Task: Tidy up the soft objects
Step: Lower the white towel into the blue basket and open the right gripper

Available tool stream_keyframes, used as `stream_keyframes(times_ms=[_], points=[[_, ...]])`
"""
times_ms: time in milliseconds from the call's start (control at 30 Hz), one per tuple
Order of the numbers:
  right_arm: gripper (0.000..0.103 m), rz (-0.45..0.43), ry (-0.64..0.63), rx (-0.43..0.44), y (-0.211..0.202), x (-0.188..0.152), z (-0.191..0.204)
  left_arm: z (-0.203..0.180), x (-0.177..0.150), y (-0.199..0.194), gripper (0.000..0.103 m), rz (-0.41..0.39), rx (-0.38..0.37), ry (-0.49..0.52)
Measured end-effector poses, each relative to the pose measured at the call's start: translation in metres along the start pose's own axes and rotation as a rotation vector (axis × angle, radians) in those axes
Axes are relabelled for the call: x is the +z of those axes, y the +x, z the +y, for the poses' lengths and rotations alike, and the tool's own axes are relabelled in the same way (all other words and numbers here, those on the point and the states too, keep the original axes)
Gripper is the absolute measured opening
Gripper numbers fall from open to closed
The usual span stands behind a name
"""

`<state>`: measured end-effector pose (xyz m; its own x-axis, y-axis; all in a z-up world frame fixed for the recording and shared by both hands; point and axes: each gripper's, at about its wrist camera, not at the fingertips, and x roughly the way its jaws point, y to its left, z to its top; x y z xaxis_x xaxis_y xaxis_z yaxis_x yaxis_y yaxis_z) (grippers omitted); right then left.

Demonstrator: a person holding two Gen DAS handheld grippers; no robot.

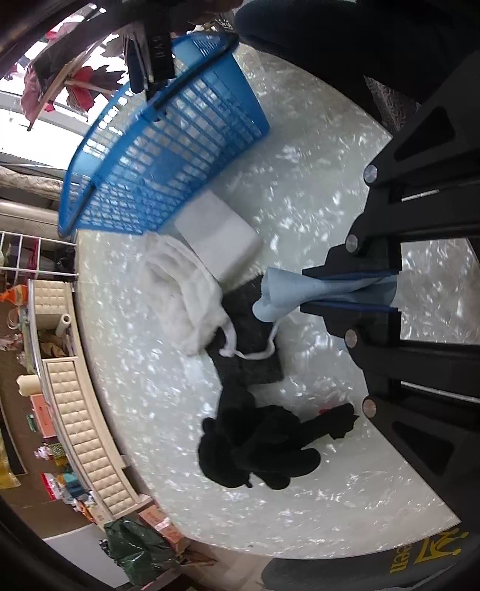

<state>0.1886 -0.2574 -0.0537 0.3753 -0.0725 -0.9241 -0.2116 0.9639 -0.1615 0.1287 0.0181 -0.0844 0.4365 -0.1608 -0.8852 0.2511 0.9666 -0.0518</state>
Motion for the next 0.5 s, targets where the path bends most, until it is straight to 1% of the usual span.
stream_keyframes(times_ms=[67,100,233,333,500], points=[[0.095,-0.013,-0.012,-0.003,-0.009,-0.008,0.004,-0.007,0.004,-0.007,0.009,-0.012,0.003,0.014],[0.097,-0.023,-0.022,-0.003,-0.014,-0.012,0.005,-0.010,0.004,-0.009,0.009,-0.016,0.002,0.018],[0.098,-0.077,-0.068,-0.021,-0.035,-0.028,0.010,-0.022,0.012,-0.021,0.009,-0.038,0.001,0.033],[0.100,-0.113,-0.105,-0.057,-0.049,-0.041,0.009,-0.029,0.019,-0.030,0.009,-0.055,-0.006,0.043],[0.101,-0.109,-0.079,-0.071,-0.059,-0.062,-0.010,-0.048,0.030,-0.042,0.009,-0.083,-0.014,0.071]])
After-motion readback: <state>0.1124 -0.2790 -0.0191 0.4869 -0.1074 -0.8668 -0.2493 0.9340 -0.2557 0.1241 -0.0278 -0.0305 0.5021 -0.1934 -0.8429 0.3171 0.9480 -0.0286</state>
